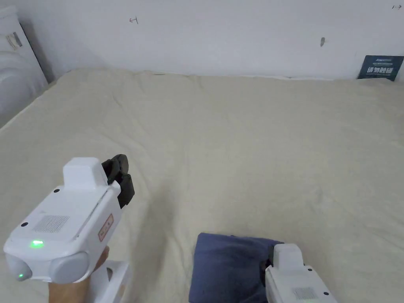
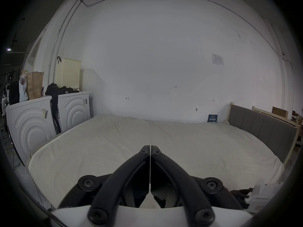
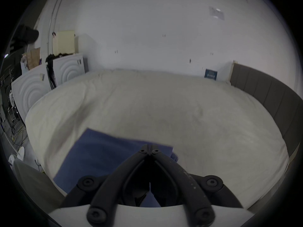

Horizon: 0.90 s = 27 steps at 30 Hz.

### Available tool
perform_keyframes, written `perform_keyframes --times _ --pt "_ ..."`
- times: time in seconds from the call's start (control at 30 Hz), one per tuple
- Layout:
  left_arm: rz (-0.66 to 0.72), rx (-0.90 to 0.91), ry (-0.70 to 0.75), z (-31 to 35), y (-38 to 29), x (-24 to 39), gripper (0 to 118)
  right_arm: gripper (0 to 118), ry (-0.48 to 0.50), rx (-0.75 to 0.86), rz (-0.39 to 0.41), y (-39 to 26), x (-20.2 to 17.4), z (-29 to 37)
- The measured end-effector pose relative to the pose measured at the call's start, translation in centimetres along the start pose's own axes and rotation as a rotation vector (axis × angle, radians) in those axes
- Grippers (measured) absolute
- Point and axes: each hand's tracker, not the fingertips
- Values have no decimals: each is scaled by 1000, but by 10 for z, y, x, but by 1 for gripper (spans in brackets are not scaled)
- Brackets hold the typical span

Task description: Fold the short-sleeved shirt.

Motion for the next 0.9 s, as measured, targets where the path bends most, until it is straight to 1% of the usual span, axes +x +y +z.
perform_keyframes --times 0.1,0.17,0.2,0.27,0.33,0.37,0.4,0.43,0.5,0.53,0.57,0.63,0.73,0.77,0.8,0.83,0.87,0.9 --pt "26 -37 -11 -5 -10 -2 0 2 -3 -62 -14 -16 0 -17" --pt "56 -75 -23 -9 -17 -2 0 2 -12 -113 -40 -26 2 -29" --pt "74 -100 -30 -11 -22 -2 2 2 -11 -119 -44 -31 4 -32" --pt "109 -164 -59 -17 -33 -1 3 2 -3 -72 -46 -35 7 -31" --pt "163 -232 -90 -23 -47 1 15 2 3 -68 -13 -37 7 -30" --pt "185 -276 -114 -27 -55 2 23 2 5 -64 -11 -39 7 -30" --pt "217 -330 -138 -33 -65 3 45 2 8 -59 -9 -39 8 -30" --pt "248 -388 -163 -38 -74 5 70 2 11 -56 -5 -39 8 -30" --pt "311 -548 -218 -54 -96 9 115 2 21 -59 -21 -38 11 -30" --pt "339 -614 -239 -61 -106 11 118 2 25 -62 -24 -38 12 -30" --pt "372 -675 -267 -68 -119 13 118 2 29 -63 -23 -38 12 -30" --pt "419 -722 -286 -79 -138 14 118 2 34 -65 -22 -37 13 -29" --pt "452 -850 -334 -100 -162 16 117 2 41 -66 -21 -37 14 -30" --pt "457 -890 -354 -107 -168 16 115 2 43 -66 -20 -37 14 -30" --pt "472 -906 -369 -111 -174 18 108 2 44 -66 -19 -37 14 -30" --pt "479 -933 -387 -116 -179 19 97 2 46 -66 -18 -37 14 -30" --pt "482 -962 -376 -119 -181 21 83 2 48 -66 -19 -37 15 -30" --pt "483 -967 -382 -123 -184 23 76 2 50 -66 -19 -37 15 -30"
